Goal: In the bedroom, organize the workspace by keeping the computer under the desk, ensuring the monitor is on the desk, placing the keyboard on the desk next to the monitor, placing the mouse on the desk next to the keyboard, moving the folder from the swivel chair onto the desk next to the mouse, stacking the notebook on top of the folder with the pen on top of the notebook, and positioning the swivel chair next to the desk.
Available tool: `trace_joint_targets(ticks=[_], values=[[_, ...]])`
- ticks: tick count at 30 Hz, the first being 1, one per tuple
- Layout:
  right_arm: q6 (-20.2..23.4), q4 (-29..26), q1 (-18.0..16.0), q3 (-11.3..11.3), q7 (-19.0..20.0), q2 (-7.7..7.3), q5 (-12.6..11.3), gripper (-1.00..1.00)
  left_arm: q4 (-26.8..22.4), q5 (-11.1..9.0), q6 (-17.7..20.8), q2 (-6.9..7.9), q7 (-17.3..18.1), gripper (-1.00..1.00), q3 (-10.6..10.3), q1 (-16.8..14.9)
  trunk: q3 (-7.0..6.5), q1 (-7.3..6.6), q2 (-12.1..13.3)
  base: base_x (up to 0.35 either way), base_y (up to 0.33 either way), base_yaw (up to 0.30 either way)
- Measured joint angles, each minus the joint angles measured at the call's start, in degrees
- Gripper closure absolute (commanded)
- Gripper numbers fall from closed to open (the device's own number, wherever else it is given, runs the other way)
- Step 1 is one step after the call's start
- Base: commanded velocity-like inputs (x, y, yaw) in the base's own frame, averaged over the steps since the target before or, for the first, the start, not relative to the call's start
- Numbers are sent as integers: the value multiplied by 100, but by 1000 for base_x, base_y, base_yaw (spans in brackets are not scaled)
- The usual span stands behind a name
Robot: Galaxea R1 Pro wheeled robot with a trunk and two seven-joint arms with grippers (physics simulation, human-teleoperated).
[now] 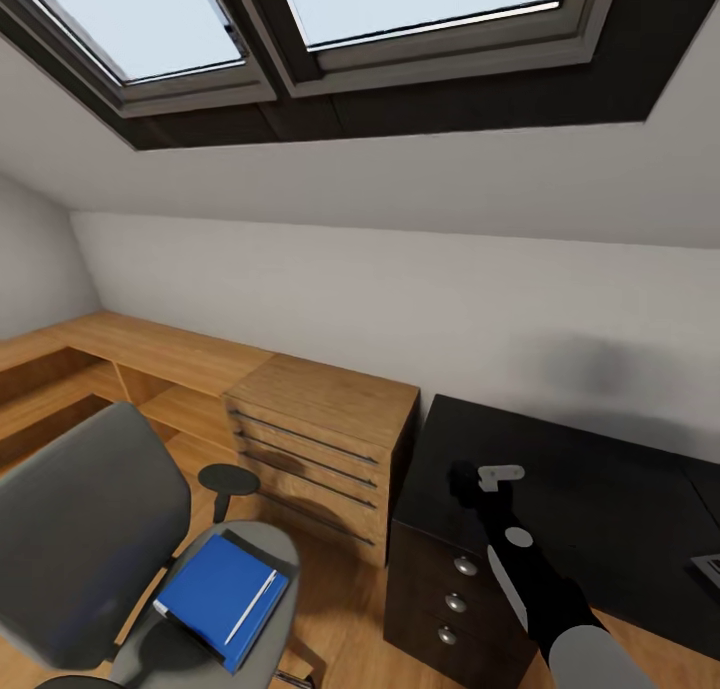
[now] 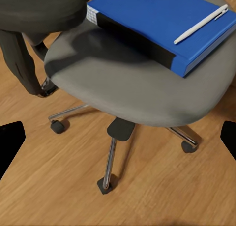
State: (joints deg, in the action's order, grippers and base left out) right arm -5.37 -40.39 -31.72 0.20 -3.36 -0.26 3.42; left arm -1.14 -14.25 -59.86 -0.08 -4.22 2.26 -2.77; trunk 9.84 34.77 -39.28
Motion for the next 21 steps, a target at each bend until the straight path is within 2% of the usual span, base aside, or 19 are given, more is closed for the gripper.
trace_joint_targets(ticks=[6,13,21], values=[[207,0,-1,-14,-61,7,-19,100,5,-1,0,0,-13,-100,0,0,108,132,-241,0,0,0],[507,-11,-1,-402,-62,8,-76,100,5,-1,0,0,-15,-100,0,0,234,286,-522,0,0,0],[509,-28,-3,-471,120,-3,-353,100,3,-1,0,0,-16,-100,0,0,378,462,-844,0,0,0]])
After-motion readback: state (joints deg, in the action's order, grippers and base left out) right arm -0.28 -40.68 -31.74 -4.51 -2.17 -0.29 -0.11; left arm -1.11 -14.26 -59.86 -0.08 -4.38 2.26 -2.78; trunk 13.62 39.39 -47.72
